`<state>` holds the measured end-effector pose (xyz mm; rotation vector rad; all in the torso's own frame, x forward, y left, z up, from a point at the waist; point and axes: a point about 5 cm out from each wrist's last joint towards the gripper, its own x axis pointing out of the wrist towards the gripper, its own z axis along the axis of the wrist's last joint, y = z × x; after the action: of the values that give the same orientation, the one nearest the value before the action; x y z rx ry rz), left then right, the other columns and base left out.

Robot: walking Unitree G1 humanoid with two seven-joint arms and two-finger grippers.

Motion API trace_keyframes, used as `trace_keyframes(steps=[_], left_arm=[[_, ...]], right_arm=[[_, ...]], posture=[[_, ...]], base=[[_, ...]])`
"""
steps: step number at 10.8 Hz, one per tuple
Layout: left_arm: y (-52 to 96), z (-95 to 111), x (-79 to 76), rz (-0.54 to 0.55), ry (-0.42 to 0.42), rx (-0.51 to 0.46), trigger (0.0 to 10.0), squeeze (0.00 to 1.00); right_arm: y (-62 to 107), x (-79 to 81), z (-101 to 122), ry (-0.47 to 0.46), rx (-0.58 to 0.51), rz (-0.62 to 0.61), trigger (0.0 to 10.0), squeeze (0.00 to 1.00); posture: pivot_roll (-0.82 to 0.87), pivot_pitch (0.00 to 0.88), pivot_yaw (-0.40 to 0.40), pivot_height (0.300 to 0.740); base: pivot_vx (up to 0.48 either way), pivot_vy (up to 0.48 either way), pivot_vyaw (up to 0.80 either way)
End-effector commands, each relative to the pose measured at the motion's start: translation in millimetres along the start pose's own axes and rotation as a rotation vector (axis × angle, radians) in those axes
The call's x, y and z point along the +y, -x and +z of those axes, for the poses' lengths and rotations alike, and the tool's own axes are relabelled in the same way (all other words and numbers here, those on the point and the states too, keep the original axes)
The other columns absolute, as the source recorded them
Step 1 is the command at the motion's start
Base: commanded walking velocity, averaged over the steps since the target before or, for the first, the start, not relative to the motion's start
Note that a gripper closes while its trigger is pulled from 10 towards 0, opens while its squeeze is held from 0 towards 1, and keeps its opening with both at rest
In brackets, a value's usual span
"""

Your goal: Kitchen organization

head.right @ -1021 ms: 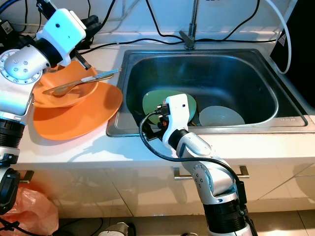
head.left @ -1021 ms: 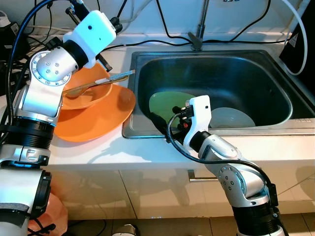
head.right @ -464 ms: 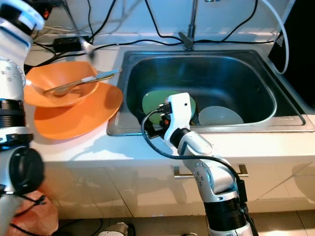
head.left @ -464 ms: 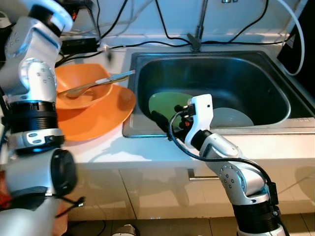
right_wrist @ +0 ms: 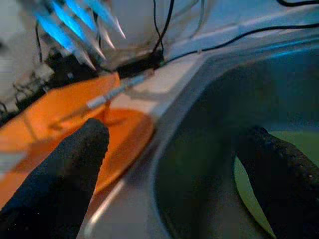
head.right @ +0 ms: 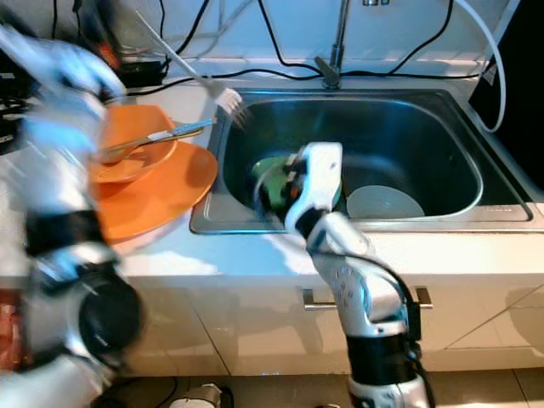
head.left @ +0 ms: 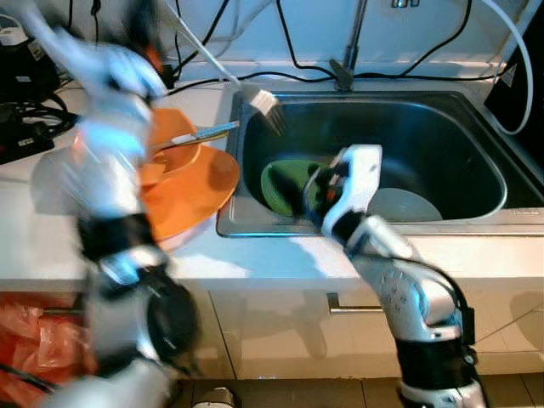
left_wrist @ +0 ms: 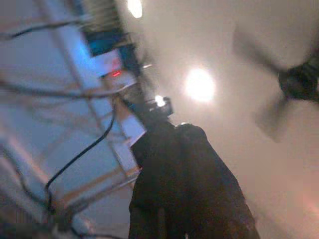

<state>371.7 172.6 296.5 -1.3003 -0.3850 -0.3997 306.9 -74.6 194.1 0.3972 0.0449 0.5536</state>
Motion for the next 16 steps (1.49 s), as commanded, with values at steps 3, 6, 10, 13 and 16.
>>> trace_keyframes(steps=[3,6,10,13,16], left_arm=[[5.0,-23.6,14.9,0.074,0.082,-0.009,0.0,0.0],[0.3,-33.5,21.3,0.17,0.085,-0.06,0.0,0.0],[-6.8,-58.1,22.4,0.198,0.073,-0.024,0.0,0.0],[-14.5,-71.2,18.2,0.203,0.068,-0.005,0.0,0.0],[-23.5,-59.8,16.3,0.205,0.047,-0.045,0.0,0.0]], right_arm=[[0.7,6.8,13.9,-0.085,-0.062,0.052,10.0,0.0],[-0.3,14.9,18.1,-0.12,-0.067,0.085,10.0,0.0],[-13.4,22.8,32.2,-0.348,-0.147,0.08,10.0,0.0],[-21.6,24.2,30.0,-0.386,-0.139,0.027,10.0,0.8],[-17.4,1.9,23.4,-0.444,-0.167,-0.105,10.0,1.0]], posture=[[0.1,0.043,0.032,0.74],[0.08,0.051,0.031,0.74],[0.07,0.054,0.034,0.74],[0.07,0.055,0.039,0.74],[0.07,0.059,0.042,0.74]], base=[[0.0,0.0,0.0],[0.0,0.0,0.0],[0.0,0.0,0.0],[0.0,0.0,0.0],[0.0,0.0,0.0]])
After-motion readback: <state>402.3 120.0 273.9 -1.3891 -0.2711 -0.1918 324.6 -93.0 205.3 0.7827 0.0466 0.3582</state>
